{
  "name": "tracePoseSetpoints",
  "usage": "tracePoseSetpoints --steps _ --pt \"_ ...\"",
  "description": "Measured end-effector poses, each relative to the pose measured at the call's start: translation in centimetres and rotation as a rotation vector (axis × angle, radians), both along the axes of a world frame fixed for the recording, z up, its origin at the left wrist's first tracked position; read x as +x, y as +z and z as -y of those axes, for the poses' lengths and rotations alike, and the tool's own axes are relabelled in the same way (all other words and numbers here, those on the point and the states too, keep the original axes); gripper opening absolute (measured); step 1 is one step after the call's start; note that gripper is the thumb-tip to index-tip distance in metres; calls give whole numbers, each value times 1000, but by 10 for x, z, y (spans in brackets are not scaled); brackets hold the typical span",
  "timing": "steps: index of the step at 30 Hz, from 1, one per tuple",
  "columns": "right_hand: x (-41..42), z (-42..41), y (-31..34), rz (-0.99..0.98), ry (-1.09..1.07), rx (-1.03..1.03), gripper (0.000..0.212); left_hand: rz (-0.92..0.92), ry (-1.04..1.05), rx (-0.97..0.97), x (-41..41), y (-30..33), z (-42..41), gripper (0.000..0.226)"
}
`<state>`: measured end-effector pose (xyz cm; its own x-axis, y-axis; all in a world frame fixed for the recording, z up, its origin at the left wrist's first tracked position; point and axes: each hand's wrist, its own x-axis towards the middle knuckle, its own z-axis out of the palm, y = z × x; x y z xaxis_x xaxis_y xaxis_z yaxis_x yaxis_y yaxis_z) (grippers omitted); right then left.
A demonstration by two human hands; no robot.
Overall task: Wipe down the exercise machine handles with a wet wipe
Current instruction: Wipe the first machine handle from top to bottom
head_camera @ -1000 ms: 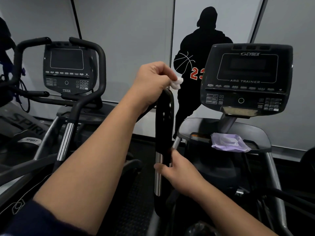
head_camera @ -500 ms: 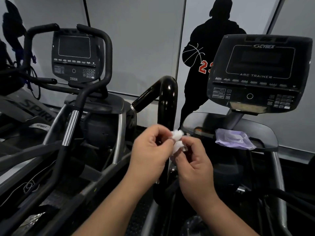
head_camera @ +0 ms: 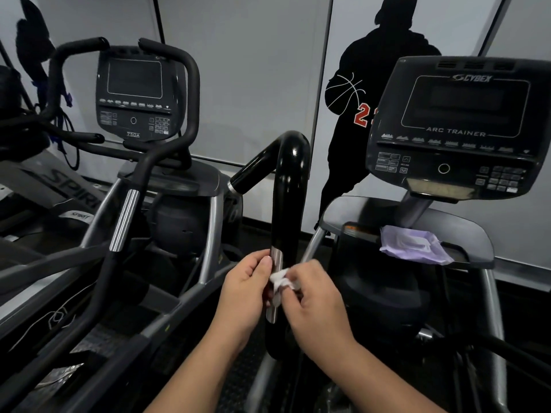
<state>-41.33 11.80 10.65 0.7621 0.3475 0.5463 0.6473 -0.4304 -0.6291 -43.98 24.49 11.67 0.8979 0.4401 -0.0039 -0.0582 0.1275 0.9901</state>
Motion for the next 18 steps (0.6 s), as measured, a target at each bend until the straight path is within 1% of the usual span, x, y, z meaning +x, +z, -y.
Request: tracePoseSetpoints --steps 3,5,7,10,11,12,14,16,18 --pt "8 -4 20 20 -21 145 5 4 -44 -43 1 0 1 22" --pt "9 -4 22 7 -14 156 6 5 -54 -58 1 -2 0 22" --pt "4 -1 5 12 -8 67 8 14 -48 -80 2 -3 0 21" --pt "-7 5 -29 -7 8 -120 11 23 -46 -79 2 -2 0 21" --pt "-7 5 -33 -12 11 -136 11 23 -47 -67 2 -3 0 21" --pt "-3 4 -30 8 6 -115 9 27 -45 -63 3 -2 -1 20" --pt "5 0 -8 64 -20 -6 3 28 -42 -68 3 -2 -3 19" --pt "13 -2 19 72 -35 109 4 25 -59 -52 2 -2 -5 19" --pt "16 -4 28 58 -21 151 4 21 -72 -30 0 -1 -6 20"
